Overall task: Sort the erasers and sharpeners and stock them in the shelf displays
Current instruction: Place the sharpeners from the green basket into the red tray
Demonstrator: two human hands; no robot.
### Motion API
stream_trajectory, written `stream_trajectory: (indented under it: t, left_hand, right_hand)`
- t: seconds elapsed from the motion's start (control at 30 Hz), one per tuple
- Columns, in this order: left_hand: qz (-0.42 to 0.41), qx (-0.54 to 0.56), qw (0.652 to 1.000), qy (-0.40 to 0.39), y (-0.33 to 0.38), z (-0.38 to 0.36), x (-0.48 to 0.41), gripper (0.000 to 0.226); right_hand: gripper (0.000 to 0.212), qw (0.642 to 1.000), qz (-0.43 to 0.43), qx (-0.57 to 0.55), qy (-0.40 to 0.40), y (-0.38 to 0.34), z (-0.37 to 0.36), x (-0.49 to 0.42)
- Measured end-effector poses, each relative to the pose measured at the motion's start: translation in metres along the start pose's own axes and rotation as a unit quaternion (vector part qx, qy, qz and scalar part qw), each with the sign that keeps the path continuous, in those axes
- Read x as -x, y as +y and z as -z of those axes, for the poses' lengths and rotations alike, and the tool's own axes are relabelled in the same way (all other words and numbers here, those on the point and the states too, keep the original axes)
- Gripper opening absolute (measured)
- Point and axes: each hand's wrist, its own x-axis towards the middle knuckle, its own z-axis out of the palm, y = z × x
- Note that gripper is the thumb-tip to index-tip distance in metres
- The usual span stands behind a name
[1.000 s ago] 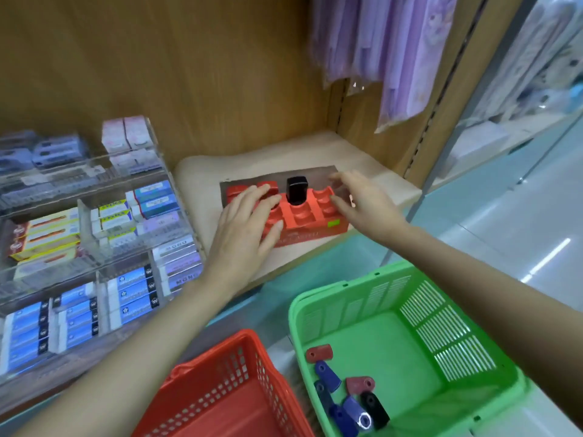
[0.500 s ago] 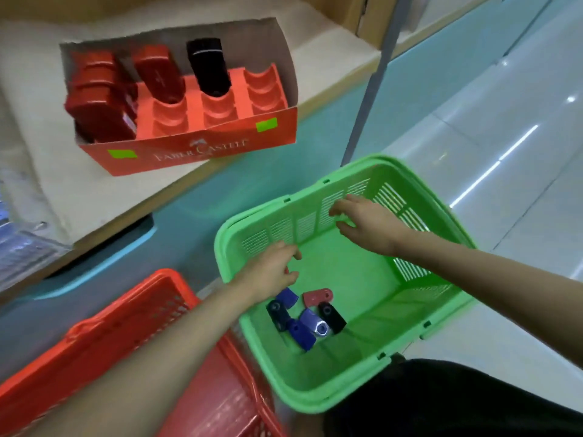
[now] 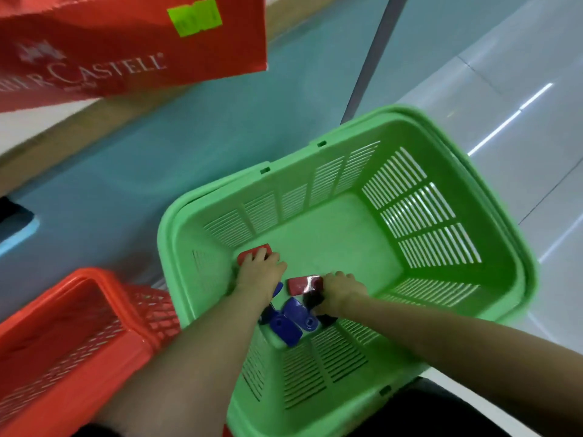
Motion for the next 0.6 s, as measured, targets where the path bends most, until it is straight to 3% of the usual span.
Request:
stream_trajectory:
  t: [0.13, 0.27, 0.6]
  left_hand:
    - [-0.017, -0.063, 0.998, 0.014, -0.004, 0.001, -0.008, 0.053]
    - [-0.019, -0.027, 0.999, 0.014, -0.005, 0.001, -0.011, 0.044]
    - [-0.011, -0.034, 0.999, 0.013, 0.002, -0.005, -0.010, 0.043]
  right_hand:
    - [0.030, 0.993, 0.009, -0.118, 0.026, 0.006, 0.007, -0.011]
    - [0.013, 0.983, 0.014, -0.179, 0.037, 0.018, 0.026, -0.015]
    - [0.024, 0.964, 0.018, -0.264, 0.009, 0.027, 0.037, -0.014]
